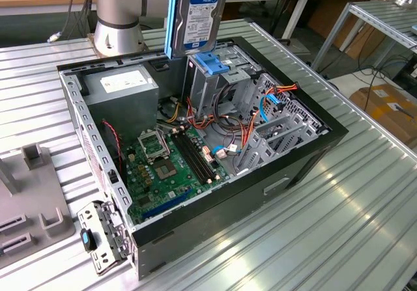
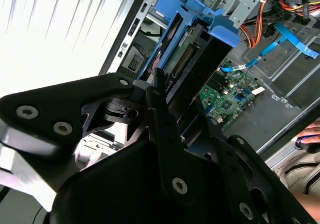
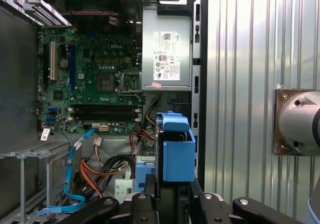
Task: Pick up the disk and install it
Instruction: 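Pick up the disk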
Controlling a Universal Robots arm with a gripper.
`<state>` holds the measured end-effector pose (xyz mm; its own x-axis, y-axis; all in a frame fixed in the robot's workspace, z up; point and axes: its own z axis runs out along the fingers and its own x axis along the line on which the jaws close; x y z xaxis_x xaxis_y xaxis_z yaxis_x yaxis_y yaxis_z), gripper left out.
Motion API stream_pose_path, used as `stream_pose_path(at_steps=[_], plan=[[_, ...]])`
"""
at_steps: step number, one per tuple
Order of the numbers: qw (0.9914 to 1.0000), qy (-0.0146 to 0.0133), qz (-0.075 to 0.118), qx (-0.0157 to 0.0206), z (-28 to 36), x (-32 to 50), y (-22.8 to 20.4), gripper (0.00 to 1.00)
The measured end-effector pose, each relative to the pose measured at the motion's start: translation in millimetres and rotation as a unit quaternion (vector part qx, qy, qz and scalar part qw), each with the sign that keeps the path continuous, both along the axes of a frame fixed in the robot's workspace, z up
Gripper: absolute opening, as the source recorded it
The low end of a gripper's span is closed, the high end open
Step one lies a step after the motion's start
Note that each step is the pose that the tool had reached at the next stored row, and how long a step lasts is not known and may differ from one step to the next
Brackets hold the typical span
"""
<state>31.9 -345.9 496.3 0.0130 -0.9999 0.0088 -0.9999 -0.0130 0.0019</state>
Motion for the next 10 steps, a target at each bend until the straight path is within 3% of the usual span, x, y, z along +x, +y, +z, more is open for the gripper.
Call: stream_pose_path(at_steps=[10], plan=[[1.00000,0.0000,0.000,0.0000,0.0,22.8,0.0,0.35]])
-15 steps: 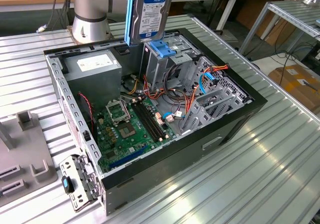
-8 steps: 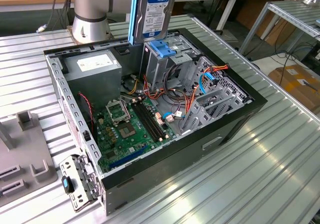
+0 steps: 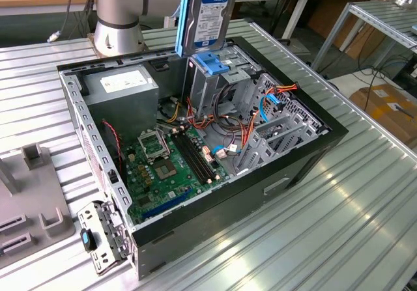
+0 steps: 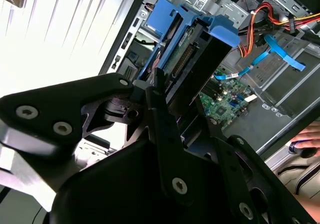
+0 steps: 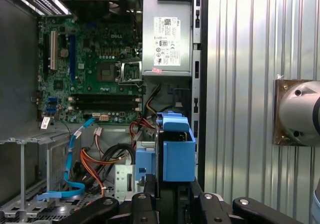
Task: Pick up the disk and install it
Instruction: 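Pick up the disk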
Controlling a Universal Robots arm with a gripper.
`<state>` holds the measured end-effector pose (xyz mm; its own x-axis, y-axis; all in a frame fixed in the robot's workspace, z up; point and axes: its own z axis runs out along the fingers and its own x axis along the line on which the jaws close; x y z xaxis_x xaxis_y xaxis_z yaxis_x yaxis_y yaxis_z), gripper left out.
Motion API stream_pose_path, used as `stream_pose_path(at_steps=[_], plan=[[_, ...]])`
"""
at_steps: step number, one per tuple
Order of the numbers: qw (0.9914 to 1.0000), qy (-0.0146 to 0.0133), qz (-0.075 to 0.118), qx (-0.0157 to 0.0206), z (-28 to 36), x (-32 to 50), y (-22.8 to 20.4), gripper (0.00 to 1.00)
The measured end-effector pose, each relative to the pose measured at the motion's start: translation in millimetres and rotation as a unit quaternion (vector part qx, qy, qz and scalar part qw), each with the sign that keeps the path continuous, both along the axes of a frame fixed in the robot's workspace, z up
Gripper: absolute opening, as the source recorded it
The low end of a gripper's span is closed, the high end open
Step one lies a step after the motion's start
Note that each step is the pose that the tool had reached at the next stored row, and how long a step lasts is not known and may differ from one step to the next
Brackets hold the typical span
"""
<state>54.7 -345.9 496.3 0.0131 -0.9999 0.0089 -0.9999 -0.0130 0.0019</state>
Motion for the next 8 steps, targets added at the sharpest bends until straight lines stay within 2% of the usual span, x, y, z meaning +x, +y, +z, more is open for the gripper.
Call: stream_pose_path(at_steps=[3,8], plan=[[1.00000,0.0000,0.000,0.0000,0.0,5.4,0.1,0.35],[1.00000,0.0000,0.000,0.0000,0.0,5.9,0.0,0.35]])
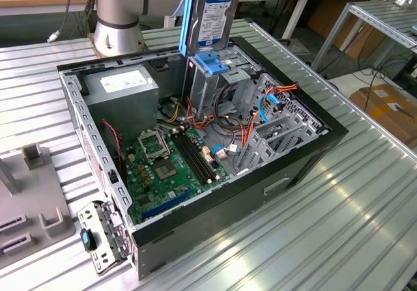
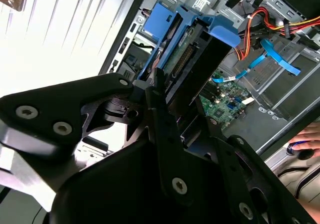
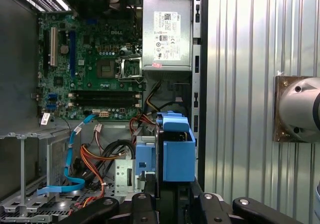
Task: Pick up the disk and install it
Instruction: 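Pick up the disk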
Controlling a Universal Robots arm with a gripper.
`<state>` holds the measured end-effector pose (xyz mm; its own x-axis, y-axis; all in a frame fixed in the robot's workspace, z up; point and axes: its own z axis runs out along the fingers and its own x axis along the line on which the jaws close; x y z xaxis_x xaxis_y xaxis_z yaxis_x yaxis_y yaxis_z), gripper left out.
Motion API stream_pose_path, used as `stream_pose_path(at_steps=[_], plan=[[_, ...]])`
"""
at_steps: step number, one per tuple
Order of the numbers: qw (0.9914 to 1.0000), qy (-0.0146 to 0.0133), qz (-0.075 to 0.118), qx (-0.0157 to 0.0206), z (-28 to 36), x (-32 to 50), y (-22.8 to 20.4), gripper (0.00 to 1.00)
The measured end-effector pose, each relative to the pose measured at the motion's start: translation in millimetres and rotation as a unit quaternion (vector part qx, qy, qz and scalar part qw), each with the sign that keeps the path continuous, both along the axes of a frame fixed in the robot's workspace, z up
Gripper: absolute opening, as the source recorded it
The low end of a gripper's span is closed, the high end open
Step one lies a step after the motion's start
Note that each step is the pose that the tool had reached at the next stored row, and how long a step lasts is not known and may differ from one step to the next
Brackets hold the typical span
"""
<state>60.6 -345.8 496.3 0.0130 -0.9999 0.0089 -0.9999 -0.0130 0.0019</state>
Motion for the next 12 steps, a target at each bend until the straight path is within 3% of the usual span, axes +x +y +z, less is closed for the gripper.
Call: stream_pose_path(at_steps=[12], plan=[[1.00000,0.0000,0.000,0.0000,0.0,2.6,-0.1,0.35]])
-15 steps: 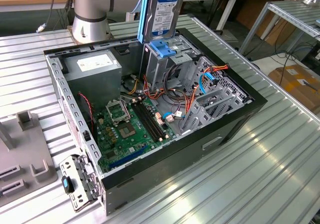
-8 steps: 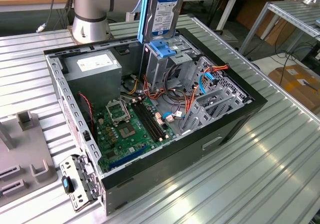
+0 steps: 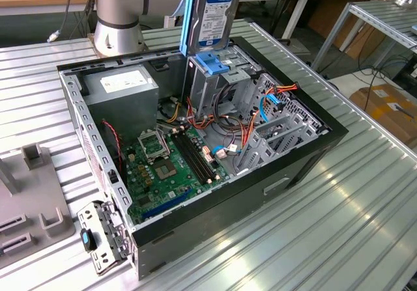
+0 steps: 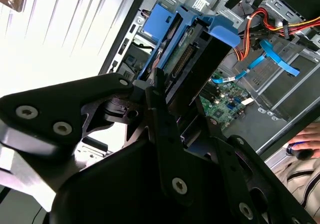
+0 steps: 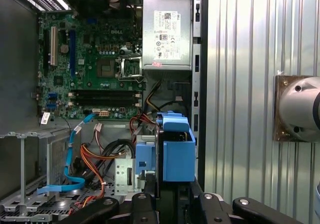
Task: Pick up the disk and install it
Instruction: 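Pick up the disk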
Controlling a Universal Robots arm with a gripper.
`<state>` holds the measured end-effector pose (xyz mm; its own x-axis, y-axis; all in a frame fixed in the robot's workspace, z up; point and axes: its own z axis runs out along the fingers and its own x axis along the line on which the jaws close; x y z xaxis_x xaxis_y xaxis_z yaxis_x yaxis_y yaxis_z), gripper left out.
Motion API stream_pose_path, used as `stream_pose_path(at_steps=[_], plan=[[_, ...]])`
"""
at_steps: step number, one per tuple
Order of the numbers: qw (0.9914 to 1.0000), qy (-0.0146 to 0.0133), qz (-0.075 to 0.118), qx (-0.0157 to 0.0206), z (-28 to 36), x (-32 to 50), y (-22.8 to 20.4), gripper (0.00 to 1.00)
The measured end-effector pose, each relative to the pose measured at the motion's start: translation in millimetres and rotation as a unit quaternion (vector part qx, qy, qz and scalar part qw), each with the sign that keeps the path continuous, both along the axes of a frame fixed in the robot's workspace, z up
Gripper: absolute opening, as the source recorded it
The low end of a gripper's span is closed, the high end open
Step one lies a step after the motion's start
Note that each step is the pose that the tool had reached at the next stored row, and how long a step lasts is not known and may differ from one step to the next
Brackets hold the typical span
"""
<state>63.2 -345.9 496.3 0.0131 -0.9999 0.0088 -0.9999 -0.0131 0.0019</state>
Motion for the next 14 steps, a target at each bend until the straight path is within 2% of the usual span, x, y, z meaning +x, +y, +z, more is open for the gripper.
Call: stream_pose_path(at_steps=[2,4,9,12,14], plan=[[1.00000,0.0000,0.000,-0.0001,0.1,3.0,0.0,0.35],[1.00000,0.0000,0.000,0.0000,0.0,11.7,0.0,0.35],[1.00000,0.0000,0.000,0.0000,0.0,26.1,0.0,0.35],[1.00000,0.0000,0.000,0.0000,-0.1,30.7,0.1,0.35],[1.00000,0.0000,0.000,-0.0001,0.0,30.8,0.1,0.35]])
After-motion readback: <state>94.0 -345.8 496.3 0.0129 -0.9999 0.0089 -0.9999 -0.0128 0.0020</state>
